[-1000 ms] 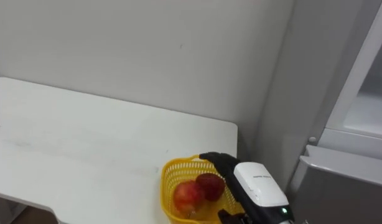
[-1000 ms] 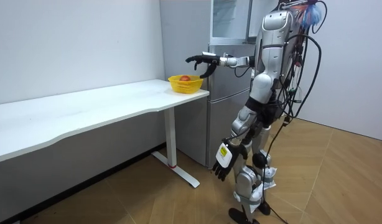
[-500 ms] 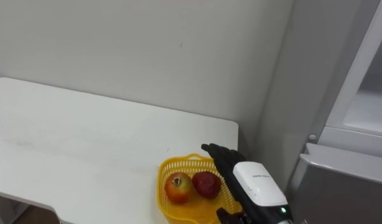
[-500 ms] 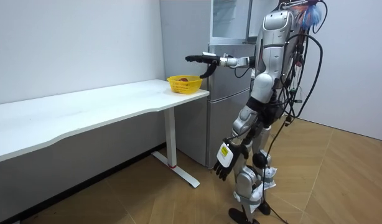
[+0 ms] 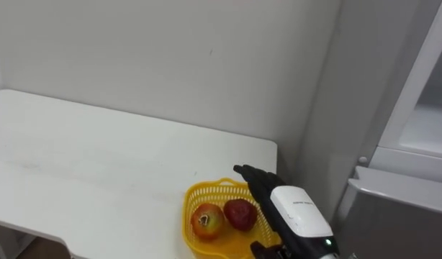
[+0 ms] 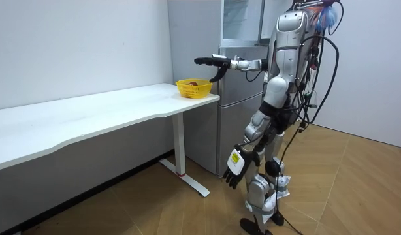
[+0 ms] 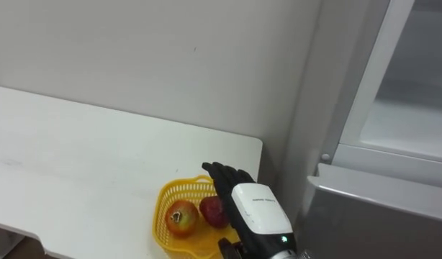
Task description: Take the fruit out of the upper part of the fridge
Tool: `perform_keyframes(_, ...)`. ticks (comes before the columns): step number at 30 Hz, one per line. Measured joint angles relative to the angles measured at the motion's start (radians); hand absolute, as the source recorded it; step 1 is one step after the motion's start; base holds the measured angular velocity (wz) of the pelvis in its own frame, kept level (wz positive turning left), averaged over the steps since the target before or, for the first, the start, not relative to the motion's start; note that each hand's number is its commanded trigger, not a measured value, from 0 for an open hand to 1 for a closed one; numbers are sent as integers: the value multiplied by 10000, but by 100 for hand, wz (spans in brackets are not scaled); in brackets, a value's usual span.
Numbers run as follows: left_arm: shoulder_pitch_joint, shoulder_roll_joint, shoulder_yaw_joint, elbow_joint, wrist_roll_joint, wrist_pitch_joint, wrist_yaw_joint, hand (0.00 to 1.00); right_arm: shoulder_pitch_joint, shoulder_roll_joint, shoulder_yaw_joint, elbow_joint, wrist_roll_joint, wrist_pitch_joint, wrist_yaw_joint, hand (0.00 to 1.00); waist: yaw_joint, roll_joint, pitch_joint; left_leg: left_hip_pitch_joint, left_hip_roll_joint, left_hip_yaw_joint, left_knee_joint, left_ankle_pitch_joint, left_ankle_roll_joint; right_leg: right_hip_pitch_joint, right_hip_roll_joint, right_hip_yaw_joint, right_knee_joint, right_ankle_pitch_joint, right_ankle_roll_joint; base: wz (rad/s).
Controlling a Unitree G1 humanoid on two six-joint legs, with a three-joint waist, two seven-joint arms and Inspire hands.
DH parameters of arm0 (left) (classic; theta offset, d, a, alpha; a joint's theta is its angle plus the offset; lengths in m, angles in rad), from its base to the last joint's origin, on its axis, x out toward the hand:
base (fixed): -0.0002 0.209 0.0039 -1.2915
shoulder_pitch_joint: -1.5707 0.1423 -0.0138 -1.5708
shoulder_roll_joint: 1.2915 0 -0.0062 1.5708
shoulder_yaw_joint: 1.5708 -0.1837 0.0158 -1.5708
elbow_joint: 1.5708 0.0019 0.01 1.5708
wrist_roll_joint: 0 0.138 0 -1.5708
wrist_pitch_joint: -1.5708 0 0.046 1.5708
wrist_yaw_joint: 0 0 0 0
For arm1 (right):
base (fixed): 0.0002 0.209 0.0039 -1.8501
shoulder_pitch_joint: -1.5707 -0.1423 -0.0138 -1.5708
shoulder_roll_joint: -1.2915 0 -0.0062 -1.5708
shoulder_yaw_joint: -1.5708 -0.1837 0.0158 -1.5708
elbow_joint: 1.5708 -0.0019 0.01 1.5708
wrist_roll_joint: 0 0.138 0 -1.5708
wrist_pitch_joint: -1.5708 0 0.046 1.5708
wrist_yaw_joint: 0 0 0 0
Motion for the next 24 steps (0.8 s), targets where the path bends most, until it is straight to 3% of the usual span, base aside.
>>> perform_keyframes(17,41,-66,2,38,-17,3,32,0,3,1,-10,-17,564,-2,52,0,-105,72,-17,108,4,57,-29,1,-1,36,5,75,3,2,-1,-1)
perform_keyframes(20,68,-79,-6,70,-13,31,-49,0,3,2,-21,-83,888,-1,117,0,-179,131,-56,125,16,157,-10,1,-1,17,12,166,9,5,-2,-9)
perform_keyframes(22,127,-143,-5,137,-9,26,-77,0,3,8,-63,-374,1029,-4,119,0,-298,270,-124,166,22,261,-27,1,2,17,13,251,9,20,11,-12)
perform_keyframes(24,127,-155,-5,235,-14,20,-61,0,3,57,-157,-688,1140,-42,114,0,-438,371,-133,191,26,298,-33,1,2,35,26,318,8,26,15,-8)
